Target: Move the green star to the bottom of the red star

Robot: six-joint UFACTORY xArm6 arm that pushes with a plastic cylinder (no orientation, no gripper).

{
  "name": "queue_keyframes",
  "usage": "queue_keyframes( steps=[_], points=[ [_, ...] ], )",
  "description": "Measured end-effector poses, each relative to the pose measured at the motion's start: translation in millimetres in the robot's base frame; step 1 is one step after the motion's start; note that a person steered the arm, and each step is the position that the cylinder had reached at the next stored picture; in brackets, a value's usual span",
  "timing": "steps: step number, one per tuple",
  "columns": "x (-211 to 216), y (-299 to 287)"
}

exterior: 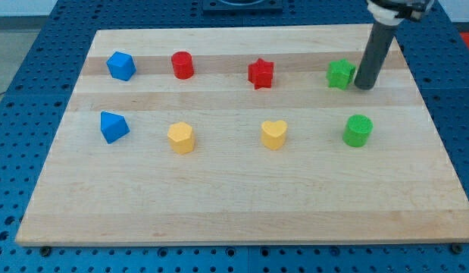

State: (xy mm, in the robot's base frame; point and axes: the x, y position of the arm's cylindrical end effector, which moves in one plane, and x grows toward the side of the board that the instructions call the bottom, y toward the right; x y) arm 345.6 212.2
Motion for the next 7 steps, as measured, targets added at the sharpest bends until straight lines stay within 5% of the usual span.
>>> queue_keyframes(
  steps=[1,3,5,7],
  points=[
    [-20,-13],
    [31,-123],
    [23,-77],
    [93,-100]
  ],
)
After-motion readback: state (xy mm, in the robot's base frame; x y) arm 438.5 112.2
